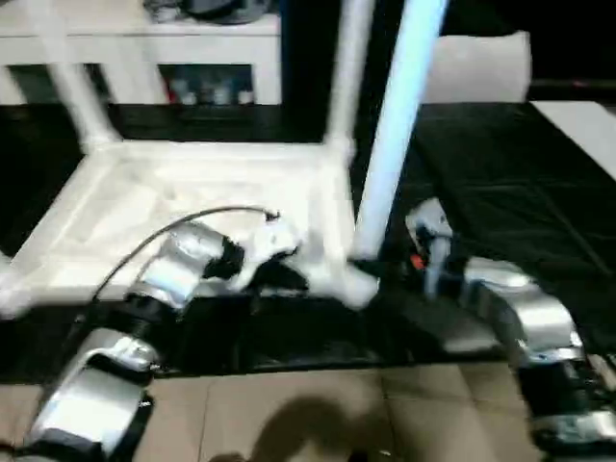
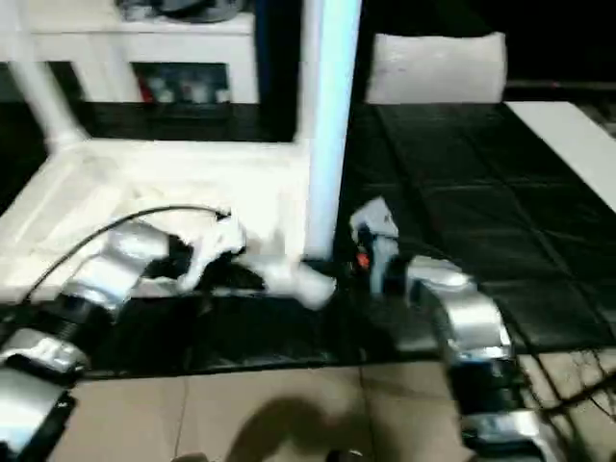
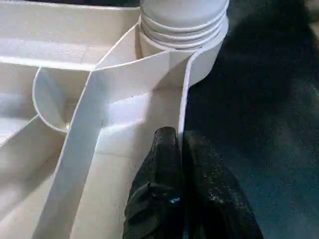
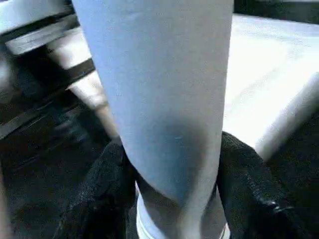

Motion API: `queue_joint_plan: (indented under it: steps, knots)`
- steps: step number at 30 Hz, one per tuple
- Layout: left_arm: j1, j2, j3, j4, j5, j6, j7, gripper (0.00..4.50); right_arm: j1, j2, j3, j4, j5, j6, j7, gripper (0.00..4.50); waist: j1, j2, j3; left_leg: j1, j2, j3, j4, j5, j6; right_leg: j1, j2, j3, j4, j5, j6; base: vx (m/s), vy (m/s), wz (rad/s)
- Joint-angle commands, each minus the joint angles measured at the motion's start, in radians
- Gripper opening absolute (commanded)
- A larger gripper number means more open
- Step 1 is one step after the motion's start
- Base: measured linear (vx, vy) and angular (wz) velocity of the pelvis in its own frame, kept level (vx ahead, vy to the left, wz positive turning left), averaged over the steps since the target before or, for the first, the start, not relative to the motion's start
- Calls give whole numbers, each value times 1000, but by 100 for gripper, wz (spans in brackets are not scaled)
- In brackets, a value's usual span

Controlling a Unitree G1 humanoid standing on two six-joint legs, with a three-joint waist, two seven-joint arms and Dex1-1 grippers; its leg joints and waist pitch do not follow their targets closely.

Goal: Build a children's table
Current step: Rotate leg to tighten

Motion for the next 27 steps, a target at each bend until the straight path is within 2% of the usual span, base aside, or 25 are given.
queue_joint_plan:
  steps: [1,2,3,4,5,7,8,9,11,13,16,19,20,21,22,24,27]
  knots:
    - [-56,-76,57,-26,-47,37,136,0,-24,91,56,17,-8,54,-96,197,-2,-12,-77,-16,-17,13,-62,-134,47,74,-42,29,-90,-486,-4,0,0,0]
    - [-56,-76,57,-26,-47,37,136,0,-24,91,56,17,-8,54,-96,197,-5,-13,-77,-16,-16,13,-63,-127,51,73,-42,31,-88,-470,-12,0,0,0]
    - [-73,-119,86,-15,-43,75,244,0,-58,163,26,62,-31,84,-244,197,-11,-14,-75,-15,-19,16,-62,-122,62,72,-41,33,-88,-458,-24,0,0,0]
    - [-78,-133,94,-14,-39,86,280,0,-69,187,14,78,-34,93,-289,197,-16,-12,-77,-17,-19,15,-61,-111,60,72,-43,34,-83,-454,-37,0,0,0]
    - [-81,-146,101,-16,-31,97,314,0,-79,212,2,91,-39,99,-329,197,-15,-10,-79,-14,-20,16,-61,-101,61,73,-42,34,-84,-450,-38,0,0,0]
    - [-85,-165,102,-27,-15,114,355,0,-88,252,-7,106,-47,85,-375,197,-13,-7,-79,-16,-16,15,-64,-82,71,74,-43,38,-80,-414,-49,0,0,0]
    - [-85,-165,102,-27,-15,114,355,0,-88,252,-7,106,-47,85,-375,231,-14,-7,-79,-16,-15,15,-64,-76,73,75,-42,39,-78,-397,-53,0,0,0]
    - [-83,-177,99,-46,-8,130,373,0,-90,277,4,110,-62,54,-397,231,-13,-7,-80,-14,-11,14,-66,-65,78,76,-42,42,-72,-361,-64,0,0,0]
    - [-81,-179,96,-55,-7,134,375,0,-88,288,4,105,-60,44,-399,231,-13,-6,-79,-13,-7,13,-68,-63,82,77,-44,45,-66,-326,-85,0,0,0]
    - [-77,-174,90,-63,-6,134,365,0,-86,291,6,100,-63,35,-401,272,-14,-4,-78,-11,-8,14,-68,-77,88,78,-44,48,-66,-316,-101,0,0,0]
    - [-63,-144,68,-81,-5,114,322,0,-72,273,13,81,-81,6,-397,278,-14,-5,-77,-11,-9,14,-69,-87,88,79,-46,49,-66,-322,-104,0,0,0]
    - [-56,-129,58,-85,-6,99,294,0,-64,259,2,71,-76,-2,-385,317,-14,1,-77,-9,-7,13,-70,-88,85,79,-46,51,-65,-310,-111,0,0,0]
    - [-46,-109,47,-91,-5,79,259,0,-53,237,-13,58,-65,-9,-366,322,-13,3,-78,-9,-7,13,-70,-90,87,80,-47,51,-66,-307,-109,0,0,0]
    - [-32,-73,37,-102,-6,62,209,0,-29,183,-30,26,-40,-32,-293,331,-13,0,-78,-9,-5,13,-70,-95,91,82,-46,52,-63,-291,-112,0,0,0]
    - [-32,-73,37,-102,-6,62,209,0,-29,183,-30,26,-40,-32,-293,344,-12,0,-79,-10,-4,12,-70,-92,94,84,-46,53,-60,-275,-117,0,0,0]
    - [-24,-36,32,-104,-16,37,146,0,7,97,-30,-25,-1,-42,-155,362,-10,-1,-80,-9,-4,14,-67,-92,110,84,-45,54,-57,-242,-136,0,0,0]
    - [-21,-12,16,-101,-19,8,92,0,31,35,-29,-61,30,-35,-54,388,-6,-3,-78,-11,-4,15,-68,-100,118,86,-46,54,-59,-265,-134,0,0,0]
